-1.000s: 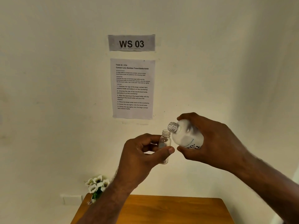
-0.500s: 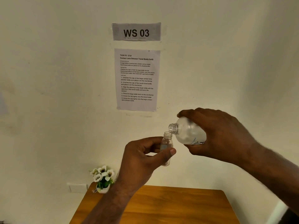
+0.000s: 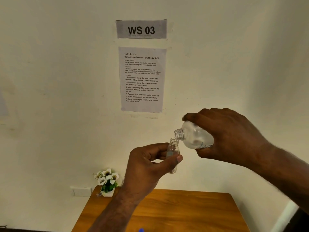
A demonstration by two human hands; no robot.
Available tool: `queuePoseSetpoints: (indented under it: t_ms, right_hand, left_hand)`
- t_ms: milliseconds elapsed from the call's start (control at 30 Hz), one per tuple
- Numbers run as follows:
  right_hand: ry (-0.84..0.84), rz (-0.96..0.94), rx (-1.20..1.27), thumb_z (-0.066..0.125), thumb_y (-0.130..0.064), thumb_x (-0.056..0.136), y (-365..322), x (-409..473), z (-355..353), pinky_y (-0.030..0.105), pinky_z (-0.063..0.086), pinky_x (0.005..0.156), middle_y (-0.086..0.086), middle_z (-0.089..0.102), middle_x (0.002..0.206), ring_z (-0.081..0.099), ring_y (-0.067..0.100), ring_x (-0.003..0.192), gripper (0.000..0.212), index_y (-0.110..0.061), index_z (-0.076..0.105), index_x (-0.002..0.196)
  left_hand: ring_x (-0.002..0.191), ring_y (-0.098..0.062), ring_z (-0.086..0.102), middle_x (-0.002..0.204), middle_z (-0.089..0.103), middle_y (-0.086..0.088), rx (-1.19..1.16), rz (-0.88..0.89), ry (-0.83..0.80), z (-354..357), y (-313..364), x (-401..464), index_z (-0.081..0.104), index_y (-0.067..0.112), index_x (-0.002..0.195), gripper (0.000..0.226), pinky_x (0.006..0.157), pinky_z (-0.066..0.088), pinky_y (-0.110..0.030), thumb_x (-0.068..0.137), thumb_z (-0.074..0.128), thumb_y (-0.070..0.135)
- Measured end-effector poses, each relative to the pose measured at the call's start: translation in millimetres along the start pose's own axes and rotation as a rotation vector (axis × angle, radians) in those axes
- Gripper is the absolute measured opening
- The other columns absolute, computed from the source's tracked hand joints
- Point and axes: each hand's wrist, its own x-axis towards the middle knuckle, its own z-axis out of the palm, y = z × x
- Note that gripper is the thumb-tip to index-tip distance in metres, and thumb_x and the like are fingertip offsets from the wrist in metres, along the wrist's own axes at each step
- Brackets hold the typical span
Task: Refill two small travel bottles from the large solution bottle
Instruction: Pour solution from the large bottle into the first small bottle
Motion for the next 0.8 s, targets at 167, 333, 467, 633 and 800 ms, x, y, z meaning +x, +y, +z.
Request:
queuePoseSetpoints:
  t_ms: [167, 333, 467, 633, 800]
  right_hand:
    - [0.005, -0.032, -0.009, 0.079, -0.048, 0.066, -0.5, 0.7, -3.5, 0.036, 0.051, 0.079, -0.008, 0.067, 0.111, 0.063, 0.021, 0.09, 0.078, -0.032, 0.051, 0.137]
    - [0.029, -0.063, -0.04, 0.077, -0.046, 0.066, -0.1, 0.9, -6.2, 0.034, 0.05, 0.075, -0.01, 0.066, 0.104, 0.062, 0.021, 0.085, 0.073, -0.033, 0.053, 0.133]
    - [0.042, -0.084, -0.056, 0.078, -0.046, 0.063, 0.1, 1.1, -7.1, 0.034, 0.05, 0.073, -0.009, 0.066, 0.103, 0.062, 0.021, 0.082, 0.075, -0.032, 0.053, 0.133]
    - [0.053, -0.099, -0.071, 0.08, -0.046, 0.062, 0.7, 0.5, -8.0, 0.033, 0.048, 0.072, -0.008, 0.067, 0.103, 0.062, 0.021, 0.082, 0.077, -0.031, 0.054, 0.133]
    - [0.061, -0.119, -0.081, 0.08, -0.046, 0.062, 1.1, 1.0, -8.3, 0.034, 0.048, 0.073, -0.007, 0.067, 0.105, 0.063, 0.021, 0.082, 0.077, -0.03, 0.054, 0.133]
  left_hand:
    - [0.075, -0.023, 0.077, 0.084, 0.081, -0.002, 0.0, 0.001, -0.002, -0.2, 1.2, -1.0, 0.083, 0.011, 0.099, 0.029, 0.058, 0.061, -0.025, 0.074, 0.083, 0.024]
    - [0.071, -0.024, 0.076, 0.083, 0.081, -0.005, -0.016, -0.007, -0.009, -0.3, 2.9, -2.3, 0.083, 0.011, 0.098, 0.027, 0.057, 0.06, -0.025, 0.074, 0.084, 0.023]
    - [0.072, -0.021, 0.076, 0.083, 0.081, -0.002, 0.007, -0.002, -0.01, -0.6, 4.0, -4.1, 0.083, 0.013, 0.098, 0.027, 0.058, 0.06, -0.022, 0.074, 0.083, 0.024]
    - [0.074, -0.021, 0.077, 0.083, 0.081, -0.002, 0.006, -0.005, -0.011, -0.9, 5.1, -5.5, 0.083, 0.013, 0.098, 0.027, 0.058, 0.06, -0.022, 0.074, 0.084, 0.024]
    - [0.075, -0.022, 0.077, 0.085, 0.082, -0.001, 0.005, -0.006, -0.012, -1.3, 6.2, -6.9, 0.083, 0.013, 0.098, 0.027, 0.059, 0.061, -0.024, 0.074, 0.084, 0.025]
